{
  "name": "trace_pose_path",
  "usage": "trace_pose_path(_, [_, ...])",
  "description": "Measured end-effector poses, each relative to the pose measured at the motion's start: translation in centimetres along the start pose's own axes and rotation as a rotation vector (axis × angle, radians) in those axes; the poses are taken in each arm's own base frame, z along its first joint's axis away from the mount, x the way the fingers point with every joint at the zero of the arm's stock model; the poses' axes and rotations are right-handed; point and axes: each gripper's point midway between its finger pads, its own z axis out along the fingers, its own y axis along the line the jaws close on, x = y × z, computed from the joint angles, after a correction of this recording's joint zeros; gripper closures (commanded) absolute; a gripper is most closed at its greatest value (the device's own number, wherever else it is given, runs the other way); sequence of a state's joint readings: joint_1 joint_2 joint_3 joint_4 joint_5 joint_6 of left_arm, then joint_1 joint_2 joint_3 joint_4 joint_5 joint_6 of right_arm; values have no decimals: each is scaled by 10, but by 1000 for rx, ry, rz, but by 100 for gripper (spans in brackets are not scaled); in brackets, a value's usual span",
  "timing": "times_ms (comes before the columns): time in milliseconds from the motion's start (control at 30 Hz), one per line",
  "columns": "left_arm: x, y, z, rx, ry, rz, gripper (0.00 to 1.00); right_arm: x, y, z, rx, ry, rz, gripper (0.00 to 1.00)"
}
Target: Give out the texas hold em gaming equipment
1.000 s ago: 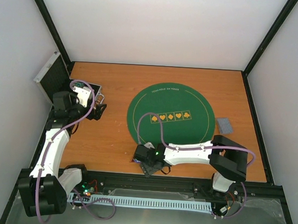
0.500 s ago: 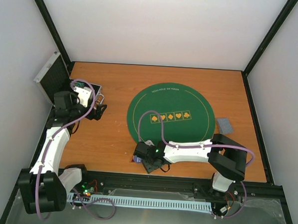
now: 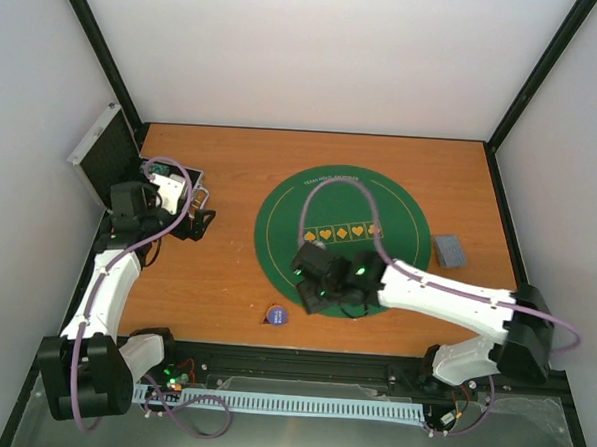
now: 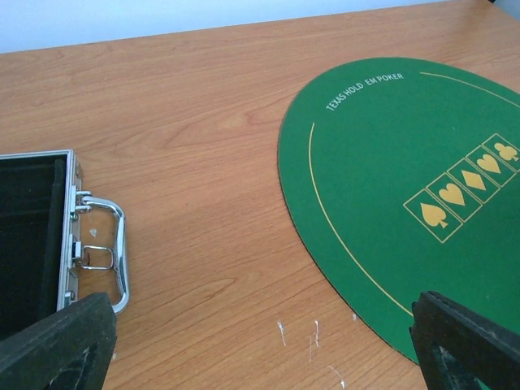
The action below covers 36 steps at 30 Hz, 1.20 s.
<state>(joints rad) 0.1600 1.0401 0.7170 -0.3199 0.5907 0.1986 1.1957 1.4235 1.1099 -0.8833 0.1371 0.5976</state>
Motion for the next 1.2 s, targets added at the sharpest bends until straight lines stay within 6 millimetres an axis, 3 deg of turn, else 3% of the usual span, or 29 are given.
trace_pose_path(100, [2, 0, 1, 4, 9, -4, 0, -20, -40, -25, 33, -70, 80, 60])
trace_pose_path(233, [4, -1, 2, 9, 16, -5, 0, -31, -97, -32, 88, -109, 187, 60])
trace_pose_path(333, [5, -1, 2, 10, 20, -7, 0, -17, -134, -21, 146, -67, 239, 60])
trace_pose_path(500, [6, -1, 3, 12, 24, -4, 0, 18, -176, 10, 193, 55, 317, 62])
trace_pose_path(633, [9, -1, 5, 21, 34, -8, 0, 26, -192, 28, 201, 99, 351, 65])
trace_pose_path(900, [14, -3, 8, 42, 52, -20, 0, 32, -202, 64, 243, 181, 349, 65])
trace_pose_path(1067, [18, -3, 10, 48, 64, -28, 0, 17, -207, 67, 259, 159, 337, 66])
trace_pose_path(1200, [20, -3, 11, 51, 71, -34, 0, 3, -228, 69, 276, 128, 366, 71])
